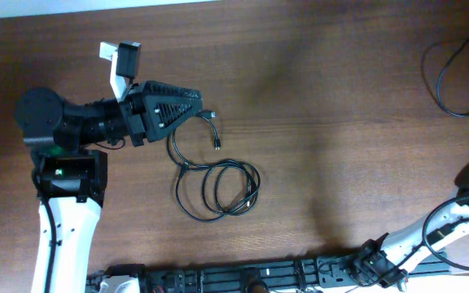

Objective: Untangle cables

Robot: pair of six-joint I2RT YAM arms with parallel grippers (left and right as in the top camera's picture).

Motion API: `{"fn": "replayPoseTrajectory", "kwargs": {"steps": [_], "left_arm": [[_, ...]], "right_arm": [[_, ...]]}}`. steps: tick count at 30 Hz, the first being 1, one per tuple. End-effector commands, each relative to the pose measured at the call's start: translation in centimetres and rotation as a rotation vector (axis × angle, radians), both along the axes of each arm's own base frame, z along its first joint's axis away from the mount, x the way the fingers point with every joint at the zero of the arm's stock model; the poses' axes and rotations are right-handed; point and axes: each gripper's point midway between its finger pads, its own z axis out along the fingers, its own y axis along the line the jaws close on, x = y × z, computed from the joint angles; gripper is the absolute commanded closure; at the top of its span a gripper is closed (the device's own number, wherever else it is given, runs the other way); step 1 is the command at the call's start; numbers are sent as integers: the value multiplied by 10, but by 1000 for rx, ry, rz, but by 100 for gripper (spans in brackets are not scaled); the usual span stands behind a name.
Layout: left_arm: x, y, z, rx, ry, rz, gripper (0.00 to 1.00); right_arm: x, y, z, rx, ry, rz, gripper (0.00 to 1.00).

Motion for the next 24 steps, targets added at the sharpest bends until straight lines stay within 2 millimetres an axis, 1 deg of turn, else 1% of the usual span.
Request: {"fn": "replayPoseTrajectory", "kwargs": {"steps": [1,3,5,6,9,11,13,15,16,17,19,20,21,22,24], "left_arm": [[-4,0,3,5,-34,-11,60],[-4,0,3,5,-35,-11,60],[-4,0,4,5,-54,-6,60],[-4,0,5,8,-81,-5,63],[0,4,5,10,-97,17,66],[5,11,5,10,-97,49,66],[12,19,6,11,-106,91,65],[18,28,6,18,-134,128,65],[23,35,5,18,-124,161,66],[26,39,4,19,-118,180,66],[30,47,4,20,-112,207,67],[31,50,3,20,-106,217,69],[33,54,3,21,-104,232,73],[34,56,3,21,-100,239,75],[38,58,1,27,-110,261,75]], "right_arm": [[20,52,3,-27,-28,188,1],[27,74,1,-36,-21,250,1],[36,107,-2,-57,-14,346,1],[38,124,-5,-70,-8,398,1],[40,170,-13,-105,17,536,1],[40,197,-19,-114,48,598,1],[40,230,-21,-107,55,670,1],[39,255,-23,-104,63,728,1],[37,272,-25,-107,79,761,1],[34,282,-29,-117,102,779,1],[28,297,-38,-142,157,799,1],[24,302,-44,-157,188,806,1],[24,312,-49,-172,214,813,1],[22,323,-50,-167,223,827,1],[18,343,-50,-176,220,875,1]]}}
